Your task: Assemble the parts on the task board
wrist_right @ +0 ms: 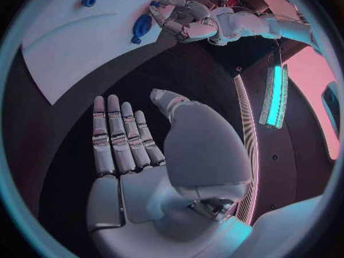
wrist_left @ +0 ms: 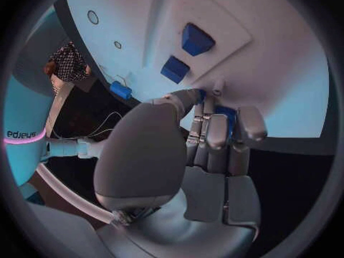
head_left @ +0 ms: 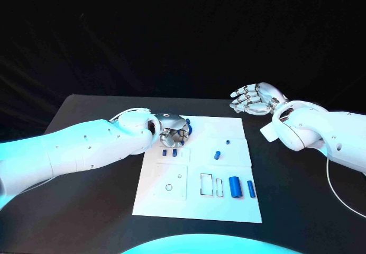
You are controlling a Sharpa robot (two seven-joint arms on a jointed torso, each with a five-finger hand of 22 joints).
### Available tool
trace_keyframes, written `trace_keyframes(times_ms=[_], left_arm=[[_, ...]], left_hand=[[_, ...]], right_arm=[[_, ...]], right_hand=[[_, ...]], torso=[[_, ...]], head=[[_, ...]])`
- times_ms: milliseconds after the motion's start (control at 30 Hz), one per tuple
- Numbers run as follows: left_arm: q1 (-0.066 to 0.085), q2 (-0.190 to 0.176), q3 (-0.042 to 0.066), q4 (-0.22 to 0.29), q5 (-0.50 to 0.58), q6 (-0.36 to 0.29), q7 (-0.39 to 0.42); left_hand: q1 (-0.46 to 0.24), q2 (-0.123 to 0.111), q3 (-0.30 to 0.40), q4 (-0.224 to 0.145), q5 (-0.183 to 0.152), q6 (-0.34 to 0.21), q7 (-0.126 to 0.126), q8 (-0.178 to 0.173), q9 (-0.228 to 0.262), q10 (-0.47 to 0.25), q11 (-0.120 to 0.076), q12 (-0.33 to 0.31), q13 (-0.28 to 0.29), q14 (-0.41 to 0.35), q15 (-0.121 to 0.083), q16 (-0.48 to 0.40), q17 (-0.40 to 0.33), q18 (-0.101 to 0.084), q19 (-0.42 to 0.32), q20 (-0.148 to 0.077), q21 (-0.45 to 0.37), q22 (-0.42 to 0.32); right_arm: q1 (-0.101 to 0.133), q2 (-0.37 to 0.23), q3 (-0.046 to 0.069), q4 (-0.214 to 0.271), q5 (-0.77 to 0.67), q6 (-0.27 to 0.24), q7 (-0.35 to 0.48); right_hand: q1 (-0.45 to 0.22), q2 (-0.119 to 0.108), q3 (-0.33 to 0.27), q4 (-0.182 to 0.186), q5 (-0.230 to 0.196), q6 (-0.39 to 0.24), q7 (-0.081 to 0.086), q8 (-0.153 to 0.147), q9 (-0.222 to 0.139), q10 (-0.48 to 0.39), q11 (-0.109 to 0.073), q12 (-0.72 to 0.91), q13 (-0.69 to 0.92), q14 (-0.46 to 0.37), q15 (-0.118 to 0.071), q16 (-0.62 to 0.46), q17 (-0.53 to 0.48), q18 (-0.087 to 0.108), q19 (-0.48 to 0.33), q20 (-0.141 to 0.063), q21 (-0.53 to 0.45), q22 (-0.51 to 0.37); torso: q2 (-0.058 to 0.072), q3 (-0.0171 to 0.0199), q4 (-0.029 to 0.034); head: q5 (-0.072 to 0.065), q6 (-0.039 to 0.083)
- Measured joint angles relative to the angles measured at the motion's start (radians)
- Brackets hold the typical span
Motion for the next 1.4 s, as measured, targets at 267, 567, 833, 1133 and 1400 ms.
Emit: trace_keyframes(times_ms=[267,567,833,1133,1400], left_arm=[[-0.002,-0.001,-0.001,0.001,0.000,-0.003,0.003],[-0.005,-0.007,-0.002,0.008,0.000,-0.009,0.003],[-0.008,-0.032,0.007,0.027,0.015,-0.017,0.002],[-0.008,-0.081,0.042,0.074,0.088,-0.025,-0.003],[-0.008,-0.123,0.050,0.101,0.146,-0.037,-0.008]], left_hand=[[-0.011,0.021,0.016,-0.032,-0.005,0.058,-0.012,0.002,0.002,0.047,-0.016,0.006,0.006,0.026,-0.013,0.023,0.027,-0.016,0.019,-0.012,0.032,0.038],[-0.016,0.026,0.016,-0.038,-0.005,0.066,-0.013,0.002,0.003,0.054,-0.016,0.006,0.006,0.030,-0.016,0.023,0.032,-0.016,0.023,-0.016,0.041,0.048],[-0.041,0.020,0.016,-0.038,-0.005,0.071,-0.011,-0.004,0.002,0.058,-0.013,-0.008,0.003,0.033,-0.012,0.023,0.032,-0.016,0.023,-0.016,0.041,0.050],[-0.045,0.015,0.016,-0.038,-0.005,0.071,-0.011,-0.013,-0.001,0.058,-0.013,-0.014,0.001,0.033,-0.012,0.026,0.032,-0.016,0.023,-0.016,0.041,0.050],[-0.045,0.015,0.016,-0.037,-0.005,0.071,-0.011,-0.013,-0.001,0.058,-0.012,-0.014,0.001,0.033,-0.012,0.026,0.031,-0.016,0.026,-0.012,0.041,0.050]], right_arm=[[0.000,0.000,0.000,0.000,0.000,0.005,-0.004],[0.000,0.000,0.000,-0.002,0.000,0.021,-0.017],[0.000,0.000,0.000,-0.004,-0.001,0.030,-0.026],[0.000,-0.001,0.000,-0.005,-0.001,0.031,-0.029],[-0.001,-0.002,0.000,-0.005,-0.001,0.031,-0.030]], right_hand=[[-0.005,0.005,0.000,0.000,0.000,0.000,0.000,0.000,-0.001,0.000,0.000,0.000,0.000,0.000,0.000,0.000,-0.001,0.000,0.000,0.000,0.000,-0.004],[-0.005,0.005,0.000,0.000,0.000,0.000,0.000,0.000,-0.001,0.000,0.000,0.000,0.000,0.000,0.000,0.000,-0.002,0.000,0.000,0.000,0.000,-0.006],[-0.005,0.005,0.000,0.000,0.000,0.000,0.000,0.000,-0.001,0.000,0.000,0.000,0.000,0.000,0.000,0.000,-0.002,0.000,0.000,0.000,0.000,-0.006],[-0.005,0.005,0.000,0.000,0.000,0.000,0.000,0.000,-0.002,0.000,0.000,0.000,0.000,0.000,0.000,0.000,-0.003,0.000,0.000,0.000,0.000,-0.008],[-0.009,0.009,0.000,0.000,0.000,0.000,0.000,0.000,-0.002,0.000,0.000,0.000,0.000,0.004,0.004,0.000,-0.005,0.000,0.000,0.000,0.000,-0.010]], torso=[[0.000,0.0002,0.0000],[0.000,0.0002,-0.0002],[0.000,0.0002,-0.0004],[-0.001,0.0009,0.0001],[-0.001,0.0008,0.0006]], head=[[0.000,-0.002],[0.000,0.000],[-0.002,0.007],[-0.003,0.013],[-0.006,0.014]])
